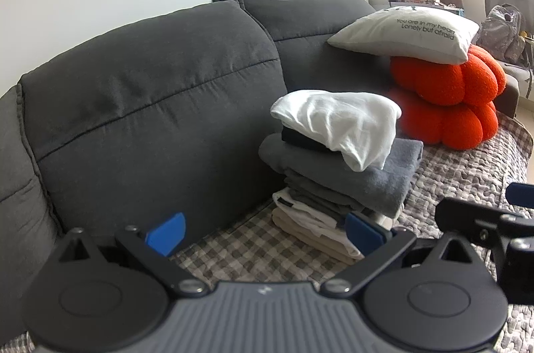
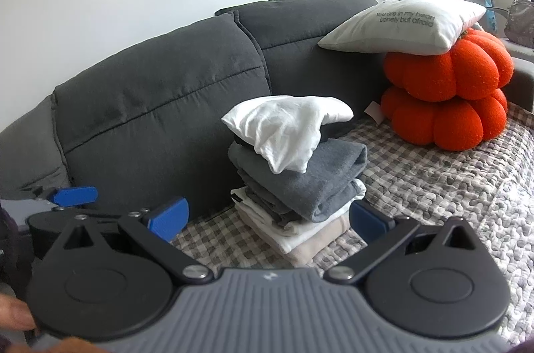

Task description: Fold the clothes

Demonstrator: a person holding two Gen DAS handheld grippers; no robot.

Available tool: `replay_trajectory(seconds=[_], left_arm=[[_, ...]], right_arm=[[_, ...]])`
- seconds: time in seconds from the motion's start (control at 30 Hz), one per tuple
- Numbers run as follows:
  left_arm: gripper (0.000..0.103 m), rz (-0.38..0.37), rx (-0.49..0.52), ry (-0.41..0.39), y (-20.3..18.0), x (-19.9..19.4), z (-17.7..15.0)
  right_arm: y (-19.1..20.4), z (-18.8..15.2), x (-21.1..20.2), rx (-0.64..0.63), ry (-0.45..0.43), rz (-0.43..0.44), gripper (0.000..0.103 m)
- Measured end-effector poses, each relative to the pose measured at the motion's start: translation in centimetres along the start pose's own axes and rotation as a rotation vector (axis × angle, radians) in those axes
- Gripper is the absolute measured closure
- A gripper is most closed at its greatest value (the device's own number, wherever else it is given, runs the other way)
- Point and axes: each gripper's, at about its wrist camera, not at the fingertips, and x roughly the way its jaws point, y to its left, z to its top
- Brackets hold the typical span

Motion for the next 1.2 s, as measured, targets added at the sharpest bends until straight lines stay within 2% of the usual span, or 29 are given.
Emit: replay_trajectory(seconds=[1.2], left_arm=[[0.0, -0.004, 0.013, -0.013, -0.73, -0.21, -0.15]], right_arm=[[-0.37, 0.07, -0.23, 0.01, -0.002, -0.016, 0.0]])
